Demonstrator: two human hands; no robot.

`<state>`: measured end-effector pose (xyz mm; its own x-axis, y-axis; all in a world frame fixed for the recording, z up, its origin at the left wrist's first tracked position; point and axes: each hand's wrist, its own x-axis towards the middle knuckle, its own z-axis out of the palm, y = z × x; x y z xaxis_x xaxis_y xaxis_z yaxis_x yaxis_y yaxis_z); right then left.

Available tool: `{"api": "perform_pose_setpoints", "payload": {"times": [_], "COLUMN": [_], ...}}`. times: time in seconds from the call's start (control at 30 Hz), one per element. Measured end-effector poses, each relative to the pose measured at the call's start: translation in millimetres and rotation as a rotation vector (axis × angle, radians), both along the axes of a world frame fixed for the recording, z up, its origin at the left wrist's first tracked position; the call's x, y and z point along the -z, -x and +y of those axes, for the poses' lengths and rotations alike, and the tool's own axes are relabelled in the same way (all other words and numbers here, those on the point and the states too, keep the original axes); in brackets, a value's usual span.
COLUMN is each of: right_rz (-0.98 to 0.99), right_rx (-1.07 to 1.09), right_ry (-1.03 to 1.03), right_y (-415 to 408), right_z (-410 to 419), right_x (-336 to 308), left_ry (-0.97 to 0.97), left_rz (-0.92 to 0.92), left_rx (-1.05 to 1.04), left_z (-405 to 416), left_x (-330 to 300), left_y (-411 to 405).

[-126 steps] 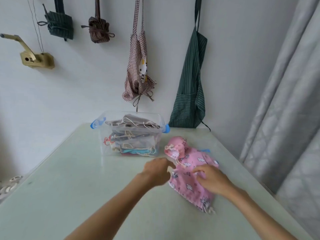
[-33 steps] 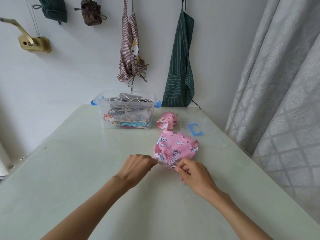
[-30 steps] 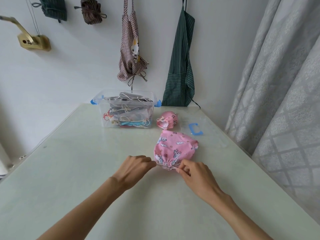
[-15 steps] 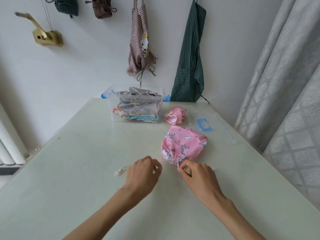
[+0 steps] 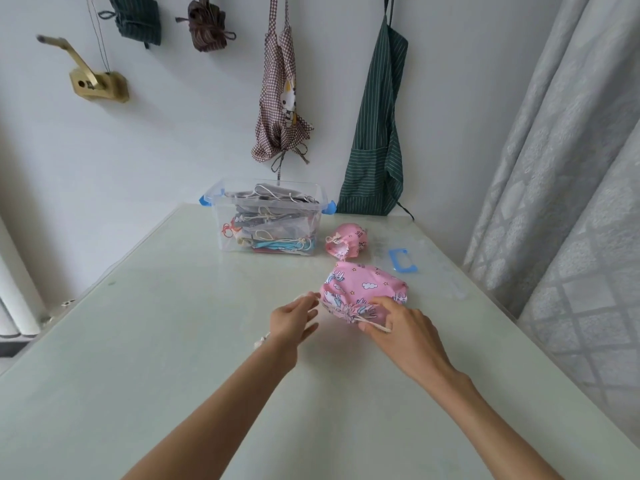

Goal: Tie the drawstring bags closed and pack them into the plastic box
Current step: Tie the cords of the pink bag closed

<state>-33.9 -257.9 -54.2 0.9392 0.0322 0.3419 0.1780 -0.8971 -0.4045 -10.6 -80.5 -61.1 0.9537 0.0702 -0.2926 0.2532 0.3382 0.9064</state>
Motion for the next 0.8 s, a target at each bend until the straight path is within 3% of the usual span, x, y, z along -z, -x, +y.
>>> {"api": "perform_pose_setpoints", "payload": {"times": [0.13,0.23,0.4,0.47,0.57,0.63,0.8], "right_rz": [0.003,-0.033,-0.351,-0.306,-0.09,-0.087,-0.383], "right_rx": [-0.029,-0.072,-0.078,-0.084,-0.109,-0.104,-0.15], "right_ry": [-0.003,-0.079,-0.186,-0.187,-0.127,-0.116,-0.218], "right_y": [-29.8,-54.9,-84.9,-97.7,-122.3,-136.2,-143.4], "right_z": [7.7,21.9,49.8,54.7,56.3,60.0,71.7], "right_x": [-24.8,-49.8,-89.7,-96.2,-103.5,-111.4,-127.7], "left_ry": [0.162,0.173,0.105,0.06,-0.02,-0.056,0.106], "left_rz": [-0.024,-0.096,-0.253,-0.196,-0.077,-0.076,-0.265], "left_rx": [-0.018,-0.075,-0.138,-0.1,0.011,0.04,-0.104], "left_z": [12.5,25.7,48.0,56.9,68.5,73.7,72.0], "left_x": [-27.8,-54.2,-95.4,-107.4,-119.0,-126.0,-144.1], "left_y": [-20.0,-36.2,-55.9,-65.3,-80.7,-92.5,-104.1]}}
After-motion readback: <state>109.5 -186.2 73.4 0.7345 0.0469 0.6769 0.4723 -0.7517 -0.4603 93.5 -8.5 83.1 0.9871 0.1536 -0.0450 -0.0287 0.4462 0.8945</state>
